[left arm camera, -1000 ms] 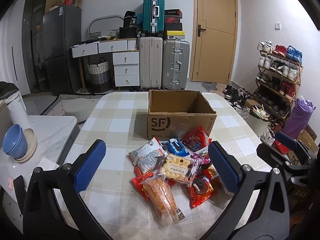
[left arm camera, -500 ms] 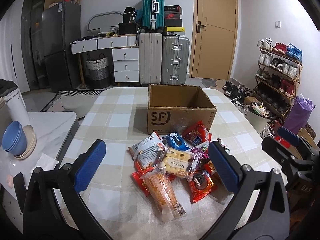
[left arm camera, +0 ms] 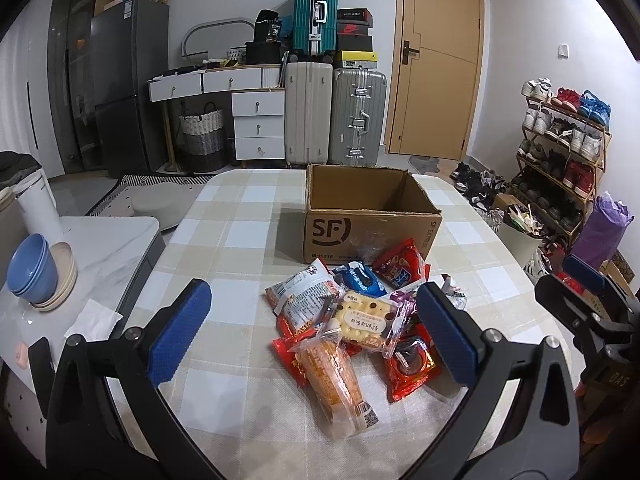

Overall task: Organize snacks
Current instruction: 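Grasp the orange bread bag with left tool while right tool grasps purple grape candy bag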

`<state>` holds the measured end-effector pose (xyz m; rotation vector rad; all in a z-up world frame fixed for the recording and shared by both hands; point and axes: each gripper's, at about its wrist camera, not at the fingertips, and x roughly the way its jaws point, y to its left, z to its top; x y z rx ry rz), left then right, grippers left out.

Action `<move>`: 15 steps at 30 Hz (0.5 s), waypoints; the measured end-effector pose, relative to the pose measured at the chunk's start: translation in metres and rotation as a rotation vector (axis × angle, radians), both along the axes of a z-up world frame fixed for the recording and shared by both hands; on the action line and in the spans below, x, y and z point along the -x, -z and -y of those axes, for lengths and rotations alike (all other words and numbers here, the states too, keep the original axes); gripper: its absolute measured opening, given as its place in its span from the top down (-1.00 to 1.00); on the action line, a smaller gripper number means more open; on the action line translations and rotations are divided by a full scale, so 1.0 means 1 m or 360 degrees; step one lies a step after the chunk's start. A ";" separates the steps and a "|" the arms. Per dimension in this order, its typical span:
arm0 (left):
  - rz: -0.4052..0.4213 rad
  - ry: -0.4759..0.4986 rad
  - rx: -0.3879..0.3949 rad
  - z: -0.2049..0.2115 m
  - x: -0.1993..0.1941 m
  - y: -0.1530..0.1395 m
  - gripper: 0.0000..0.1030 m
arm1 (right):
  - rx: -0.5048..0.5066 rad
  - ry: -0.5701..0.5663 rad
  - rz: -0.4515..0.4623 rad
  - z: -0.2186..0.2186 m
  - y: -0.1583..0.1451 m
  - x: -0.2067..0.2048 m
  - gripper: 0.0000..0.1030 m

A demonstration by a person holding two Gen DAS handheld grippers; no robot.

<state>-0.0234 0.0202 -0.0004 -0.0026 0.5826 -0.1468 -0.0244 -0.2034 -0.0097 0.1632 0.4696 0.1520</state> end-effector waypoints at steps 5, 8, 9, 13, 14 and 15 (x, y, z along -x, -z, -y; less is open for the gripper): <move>-0.0022 -0.0028 0.0006 -0.009 -0.002 0.003 -0.99 | -0.0001 -0.0001 -0.0001 0.000 0.001 0.000 -0.99; -0.0064 -0.0048 0.0016 -0.017 -0.008 0.009 -0.99 | -0.0010 -0.0005 -0.0008 -0.001 0.002 0.000 -0.99; -0.0087 -0.0053 0.0015 -0.019 -0.010 0.013 -0.99 | -0.0014 -0.0007 -0.0011 -0.001 0.003 0.000 -0.99; -0.0208 -0.0049 0.0021 -0.026 -0.018 0.037 -0.99 | -0.0029 -0.0010 -0.0036 0.000 0.009 -0.002 -0.99; -0.0232 -0.0048 0.0016 -0.027 -0.019 0.044 -0.99 | -0.0030 -0.0011 -0.0043 0.000 0.011 -0.003 -0.99; -0.0269 -0.0044 0.0014 -0.028 -0.021 0.052 -0.99 | -0.0031 -0.0011 -0.0049 0.000 0.013 -0.004 -0.99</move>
